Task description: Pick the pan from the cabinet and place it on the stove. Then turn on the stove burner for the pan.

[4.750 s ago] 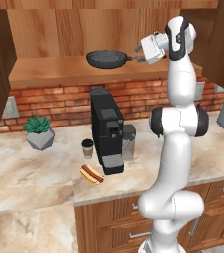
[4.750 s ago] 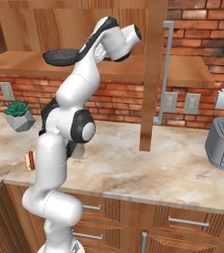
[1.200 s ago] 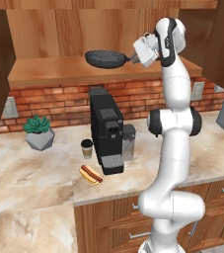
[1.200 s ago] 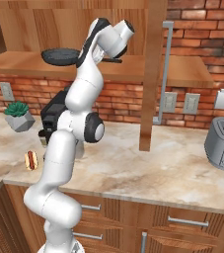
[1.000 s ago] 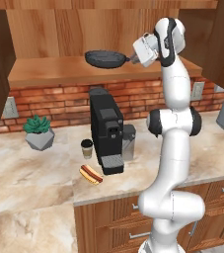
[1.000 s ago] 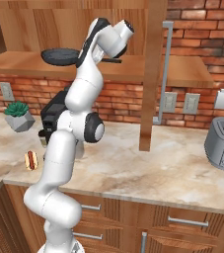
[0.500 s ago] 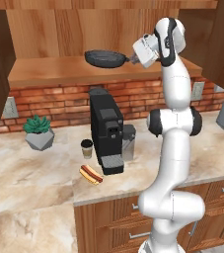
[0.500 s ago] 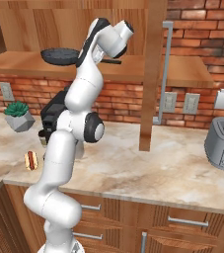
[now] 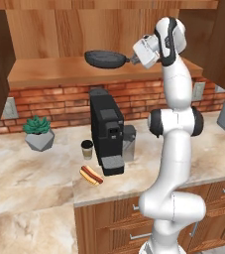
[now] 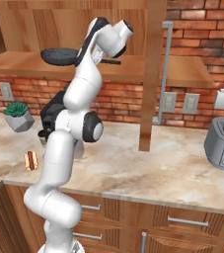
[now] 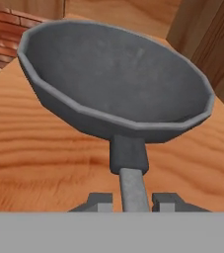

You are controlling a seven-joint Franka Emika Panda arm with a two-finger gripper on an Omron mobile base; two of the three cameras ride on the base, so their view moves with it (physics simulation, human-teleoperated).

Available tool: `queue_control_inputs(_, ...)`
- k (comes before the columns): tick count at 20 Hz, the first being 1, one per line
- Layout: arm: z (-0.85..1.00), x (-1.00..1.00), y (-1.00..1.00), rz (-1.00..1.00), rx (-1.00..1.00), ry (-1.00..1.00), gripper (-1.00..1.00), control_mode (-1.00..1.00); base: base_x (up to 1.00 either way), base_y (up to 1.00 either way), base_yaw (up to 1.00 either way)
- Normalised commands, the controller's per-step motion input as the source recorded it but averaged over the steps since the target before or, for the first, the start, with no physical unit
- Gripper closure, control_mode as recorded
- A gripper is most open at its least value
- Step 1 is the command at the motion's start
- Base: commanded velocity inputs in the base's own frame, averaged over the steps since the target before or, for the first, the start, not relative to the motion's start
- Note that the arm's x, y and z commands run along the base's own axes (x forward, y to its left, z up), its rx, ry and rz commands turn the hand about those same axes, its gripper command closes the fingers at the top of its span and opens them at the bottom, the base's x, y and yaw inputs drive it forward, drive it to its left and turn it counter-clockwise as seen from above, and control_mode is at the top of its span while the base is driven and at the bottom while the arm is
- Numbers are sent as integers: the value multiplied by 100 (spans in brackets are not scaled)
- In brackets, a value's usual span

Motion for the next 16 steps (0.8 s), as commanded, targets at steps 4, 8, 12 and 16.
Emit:
queue_control_inputs(4, -60, -24, 10, 0, -8, 0, 100, -100, 0, 0, 0)
queue_control_inputs(8, -55, -28, 7, 0, -6, 0, 100, -100, 0, 0, 0)
queue_control_inputs(12, -50, -33, 1, 0, -2, 0, 100, -100, 0, 0, 0)
queue_control_inputs(16, -48, -39, 0, 0, 0, 0, 100, -100, 0, 0, 0)
